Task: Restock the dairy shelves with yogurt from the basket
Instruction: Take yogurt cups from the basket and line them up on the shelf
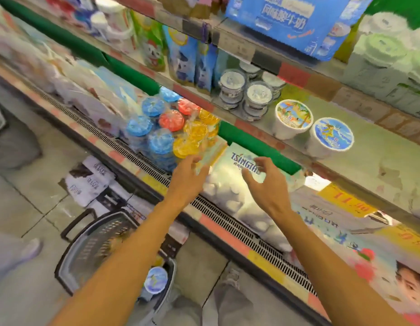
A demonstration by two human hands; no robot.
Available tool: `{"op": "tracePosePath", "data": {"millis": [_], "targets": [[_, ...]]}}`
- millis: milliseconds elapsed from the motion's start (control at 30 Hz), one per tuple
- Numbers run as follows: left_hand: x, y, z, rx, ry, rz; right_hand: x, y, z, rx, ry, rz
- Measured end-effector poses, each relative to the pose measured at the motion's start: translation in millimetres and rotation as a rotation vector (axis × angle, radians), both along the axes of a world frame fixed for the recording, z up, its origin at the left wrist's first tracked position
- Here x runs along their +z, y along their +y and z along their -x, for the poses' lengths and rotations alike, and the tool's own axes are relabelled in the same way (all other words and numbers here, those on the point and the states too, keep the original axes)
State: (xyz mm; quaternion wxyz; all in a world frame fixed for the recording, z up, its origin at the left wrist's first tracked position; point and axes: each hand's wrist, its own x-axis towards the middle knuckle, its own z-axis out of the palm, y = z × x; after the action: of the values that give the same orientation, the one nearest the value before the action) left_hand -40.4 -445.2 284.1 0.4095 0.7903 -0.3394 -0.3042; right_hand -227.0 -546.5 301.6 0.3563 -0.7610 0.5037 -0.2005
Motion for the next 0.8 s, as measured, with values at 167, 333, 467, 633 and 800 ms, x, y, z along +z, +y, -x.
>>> {"op": "tracePosePath", "data": {"millis": [167,333,467,633,800], "targets": [[-34.5,115.2,-29.5,0.272,0.145,-0.059,-19.3,70.9,-62.0,0.234,0.074,-0.105],[-93.5,226.0,-45.1,0.551,0.222,-0.127,-57.9,140.6,-115.0,0.475,0.256,-0.156],[-152.0,302.9,-47.4,0.680,0.287,-0.218,-106.9,190.4,-145.0,0.656,0.371,-0.190],[-230.6,374.0,-35.5,0.756,0.380,-0.355,-175.2,238.0,-169.4,0.848,0.500,-0.218],[-321.0,413.5,-17.8,0.794,0.441,-0.458,-267.2,257.9,-190.8,1.039,0.629,-0.238]]}}
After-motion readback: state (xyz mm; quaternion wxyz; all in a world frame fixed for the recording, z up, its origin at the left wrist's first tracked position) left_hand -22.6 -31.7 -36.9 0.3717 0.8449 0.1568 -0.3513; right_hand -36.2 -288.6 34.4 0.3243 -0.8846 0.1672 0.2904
